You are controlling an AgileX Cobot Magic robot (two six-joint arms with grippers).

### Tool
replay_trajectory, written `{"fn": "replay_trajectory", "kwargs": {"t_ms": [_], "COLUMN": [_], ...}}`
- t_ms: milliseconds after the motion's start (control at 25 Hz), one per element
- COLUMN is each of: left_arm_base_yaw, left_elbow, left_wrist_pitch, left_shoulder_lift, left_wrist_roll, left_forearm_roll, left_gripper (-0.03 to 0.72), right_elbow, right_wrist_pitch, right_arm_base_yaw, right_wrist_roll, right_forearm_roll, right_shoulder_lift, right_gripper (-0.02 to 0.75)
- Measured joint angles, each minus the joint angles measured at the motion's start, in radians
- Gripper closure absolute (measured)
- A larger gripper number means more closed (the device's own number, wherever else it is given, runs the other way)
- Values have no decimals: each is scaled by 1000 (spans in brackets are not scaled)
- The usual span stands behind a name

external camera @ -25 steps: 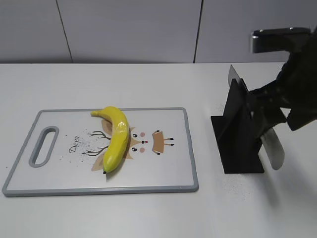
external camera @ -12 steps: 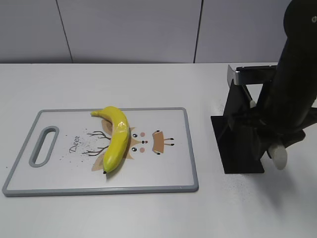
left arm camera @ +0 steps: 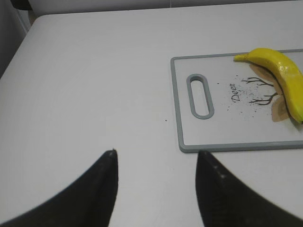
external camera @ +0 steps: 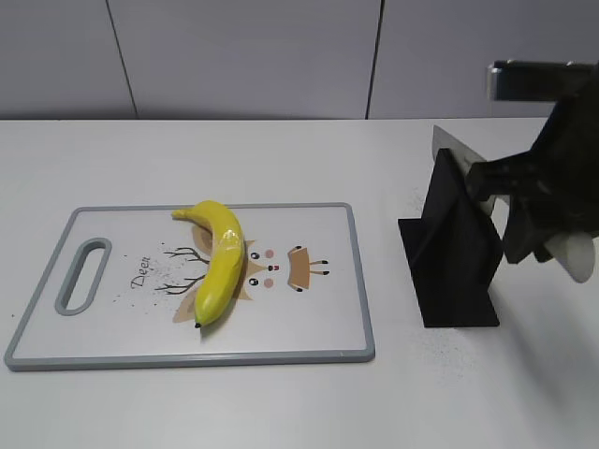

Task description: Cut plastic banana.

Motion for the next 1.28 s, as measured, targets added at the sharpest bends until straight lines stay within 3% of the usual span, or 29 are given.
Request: {"fn": "replay_trajectory", "kwargs": {"t_ms": [480, 720, 880, 1080, 1280], "left_arm_base_yaw": [0, 0, 0, -17, -121], "left_elbow": [-28, -106, -192, -360, -546], "left_wrist_pitch": [-2, -127, -232, -250, -211], "left_shoulder_lift": [35, 273, 514, 812, 1051], "left_wrist_roll": [0, 20, 57, 224, 340], "left_forearm_roll": [4, 6, 5, -64, -91], "left_gripper": [223, 175, 92, 73, 71], "right_elbow": [0, -9, -84, -211, -297], "right_wrist_pitch": [-131, -200, -173, -124, -108], "right_arm_base_yaw": [0, 0, 0, 0, 0], "right_wrist_roll": [18, -1, -158, -411, -692], "right_forearm_roll": [-52, -90, -81, -49, 1], "right_shoulder_lift": [-296, -288, -217, -125, -40], "right_gripper": [571, 571, 571, 571, 572]}}
